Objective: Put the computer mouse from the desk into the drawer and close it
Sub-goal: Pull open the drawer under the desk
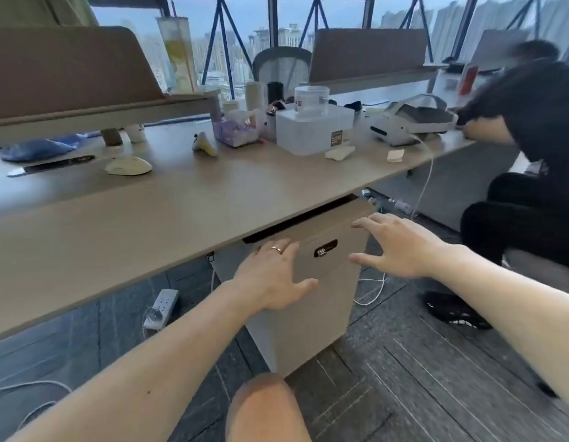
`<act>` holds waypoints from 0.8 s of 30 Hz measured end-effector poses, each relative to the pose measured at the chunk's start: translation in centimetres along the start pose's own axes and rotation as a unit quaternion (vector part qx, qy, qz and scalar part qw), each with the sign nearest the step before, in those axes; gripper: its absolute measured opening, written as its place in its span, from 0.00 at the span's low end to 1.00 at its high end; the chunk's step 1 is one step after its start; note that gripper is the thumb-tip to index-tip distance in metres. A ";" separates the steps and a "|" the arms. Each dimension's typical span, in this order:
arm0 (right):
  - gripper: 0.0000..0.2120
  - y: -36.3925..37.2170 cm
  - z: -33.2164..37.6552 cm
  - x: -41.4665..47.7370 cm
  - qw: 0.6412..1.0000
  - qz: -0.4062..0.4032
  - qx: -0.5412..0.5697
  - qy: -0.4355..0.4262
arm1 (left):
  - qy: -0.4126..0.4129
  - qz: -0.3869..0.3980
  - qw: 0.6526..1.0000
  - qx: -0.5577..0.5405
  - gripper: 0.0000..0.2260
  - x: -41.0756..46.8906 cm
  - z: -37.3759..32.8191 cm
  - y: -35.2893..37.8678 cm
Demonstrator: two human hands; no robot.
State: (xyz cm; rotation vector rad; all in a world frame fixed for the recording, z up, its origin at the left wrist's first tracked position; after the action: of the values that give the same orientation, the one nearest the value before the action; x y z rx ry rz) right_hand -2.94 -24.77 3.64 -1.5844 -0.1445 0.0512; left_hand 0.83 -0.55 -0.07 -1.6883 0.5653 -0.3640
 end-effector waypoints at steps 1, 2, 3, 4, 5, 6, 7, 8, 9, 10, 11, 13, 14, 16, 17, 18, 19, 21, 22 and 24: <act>0.37 0.8 0.3 0.4 1.000 0.004 0.001 -0.006 | -0.011 -0.008 1.000 -0.001 0.41 0.3 0.5 0.4; 0.36 1.6 0.5 1.1 1.000 0.006 0.002 -0.011 | -0.025 -0.014 1.000 -0.008 0.40 0.8 1.1 1.0; 0.34 2.7 0.6 1.6 1.000 0.009 0.006 -0.019 | -0.039 -0.014 0.999 -0.015 0.40 1.0 1.9 1.7; 0.33 3.6 0.9 2.0 0.999 0.024 0.010 -0.021 | -0.050 -0.007 0.998 -0.026 0.40 1.2 2.6 2.3; 0.31 4.5 1.2 2.7 0.999 0.027 0.014 -0.026 | -0.056 0.000 0.998 -0.037 0.40 1.3 3.0 2.9; 0.29 5.2 1.4 3.3 0.999 0.032 0.013 -0.028 | -0.057 0.004 0.997 -0.045 0.40 1.3 3.1 3.4; 0.27 5.9 1.4 4.0 0.999 0.029 0.012 -0.030 | -0.055 -0.003 0.997 -0.052 0.39 1.4 3.2 3.8; 0.25 6.5 1.5 4.8 0.999 0.037 0.013 -0.022 | -0.051 -0.015 0.997 -0.051 0.38 1.6 3.2 3.8; 0.23 7.2 1.7 5.4 0.999 0.042 0.012 -0.009 | -0.050 -0.032 0.997 -0.053 0.36 1.7 3.1 3.8; 0.22 7.8 1.8 6.0 0.999 0.047 0.015 0.009 | -0.053 -0.045 0.996 -0.053 0.34 1.9 3.1 3.7; 0.19 8.4 1.8 6.6 0.998 0.042 0.026 0.032 | -0.054 -0.055 0.996 -0.049 0.32 2.1 3.0 3.5; 0.16 9.3 1.9 7.7 0.991 0.033 0.078 0.101 | -0.058 -0.056 0.996 -0.038 0.30 2.5 3.0 3.4; 0.16 9.6 2.0 8.3 0.982 0.038 0.121 0.137 | -0.060 -0.053 0.996 -0.031 0.30 2.7 3.1 3.3; 0.18 11.0 2.1 9.6 0.949 0.055 0.228 0.213 | -0.066 -0.050 0.996 -0.018 0.29 3.0 3.1 3.2; 0.19 11.8 2.2 10.3 0.922 0.063 0.289 0.248 | -0.067 -0.049 0.996 -0.014 0.28 3.0 3.1 3.2; 0.20 12.9 2.0 11.1 0.887 0.075 0.359 0.280 | -0.067 -0.045 0.997 -0.010 0.28 3.1 3.1 3.2; 0.20 13.9 1.7 11.7 0.847 0.085 0.422 0.313 | -0.066 -0.044 0.997 -0.005 0.27 3.1 3.1 3.3; 0.12 14.6 1.7 12.2 0.778 0.096 0.515 0.347 | -0.063 -0.046 0.997 0.000 0.27 3.0 3.3 3.5; 0.07 14.7 1.8 12.3 0.750 0.094 0.551 0.353 | -0.063 -0.053 0.997 0.000 0.27 3.0 3.4 3.6; 0.07 14.5 2.3 12.1 0.707 0.084 0.591 0.380 | -0.062 -0.070 0.996 0.003 0.25 3.0 3.5 3.7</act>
State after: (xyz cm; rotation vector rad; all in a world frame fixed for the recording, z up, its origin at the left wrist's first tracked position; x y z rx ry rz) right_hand 9.68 -21.18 -10.17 -0.2110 0.5997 -0.3203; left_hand 4.62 0.21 -4.61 -1.7372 0.3548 -0.3577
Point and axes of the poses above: each hand's wrist, its own x-axis towards the middle knuckle, its own y-axis out of the palm, z = x × y, the point moved 1 cm from there along x, towards the middle knuckle, and after that the axes turned 1 degree about -x, right-handed, at the moved point
